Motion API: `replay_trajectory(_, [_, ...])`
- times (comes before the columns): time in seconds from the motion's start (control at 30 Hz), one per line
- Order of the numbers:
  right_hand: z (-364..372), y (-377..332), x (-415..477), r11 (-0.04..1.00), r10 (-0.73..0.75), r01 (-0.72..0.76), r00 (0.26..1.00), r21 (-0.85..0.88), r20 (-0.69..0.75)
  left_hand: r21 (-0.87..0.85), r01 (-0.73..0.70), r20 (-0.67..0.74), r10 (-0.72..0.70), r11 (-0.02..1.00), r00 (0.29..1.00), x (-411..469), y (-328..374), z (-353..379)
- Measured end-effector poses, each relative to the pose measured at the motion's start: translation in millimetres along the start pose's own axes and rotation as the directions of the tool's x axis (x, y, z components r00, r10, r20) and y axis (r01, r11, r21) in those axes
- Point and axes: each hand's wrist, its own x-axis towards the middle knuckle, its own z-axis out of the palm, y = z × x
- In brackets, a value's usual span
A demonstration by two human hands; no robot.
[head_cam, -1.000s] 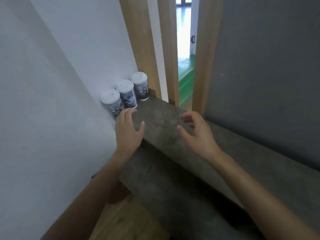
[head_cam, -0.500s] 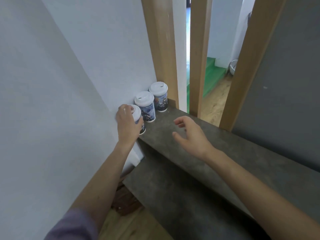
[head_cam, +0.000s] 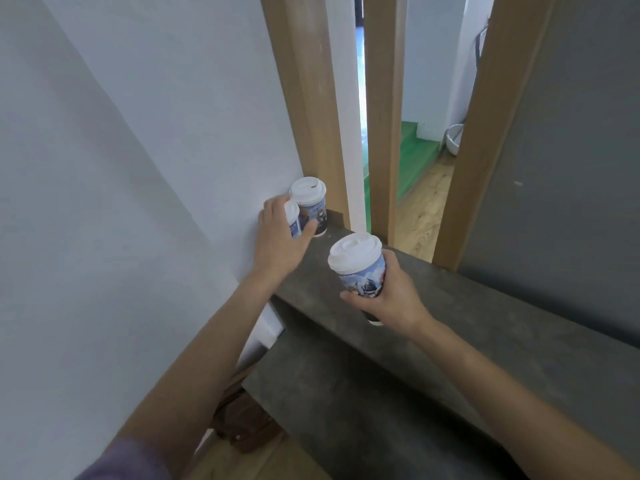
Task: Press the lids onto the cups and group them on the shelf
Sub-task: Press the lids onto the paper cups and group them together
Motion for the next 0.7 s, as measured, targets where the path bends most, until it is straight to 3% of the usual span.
replay_trajectory(0.07, [-18.1, 4.6, -11.0, 0.999, 0.014, -0.013, 1.000, 0.037, -0.021, 0.297, -0.017, 0.061, -0.002, 0.955, 0.998, 21.2, -27.4, 12.3])
replay_trajectory(0.17, [-51.6, 14.0, -36.4, 0.997, 0.017, -0.012, 0.997, 0.072, -0.070, 0.399, -0.043, 0.092, 0.007, 0.916, 0.996, 21.0, -47.8, 31.0])
replay_trajectory(0.3, [-97.9, 32.7, -78.1, 0.996, 0.049, -0.039, 0.991, 0.077, -0.126, 0.193, -0.016, -0.089, 0.033, 0.981, 0.995, 7.7, -34.8, 44.9])
replay_trajectory(0.43, [-139.4, 48.9, -119.4, 0.994, 0.051, -0.032, 0.980, 0.100, -0.192, 0.125, 0.045, -0.087, -0.035, 0.991, 0.996, -21.9, 13.9, 49.4])
replay_trajectory(0.57, [-184.9, 71.8, -168.5, 0.989, 0.073, -0.026, 0.943, 0.146, -0.324, -0.020, -0.033, 0.076, 0.035, 0.999, 0.996, -88.4, 108.3, 71.8])
replay_trajectory(0.7, [-224.8, 97.1, -215.5, 0.986, 0.097, -0.025, 0.887, 0.163, -0.452, -0.205, -0.118, 0.279, 0.173, 0.972, 0.945, -145.8, 206.2, 120.4])
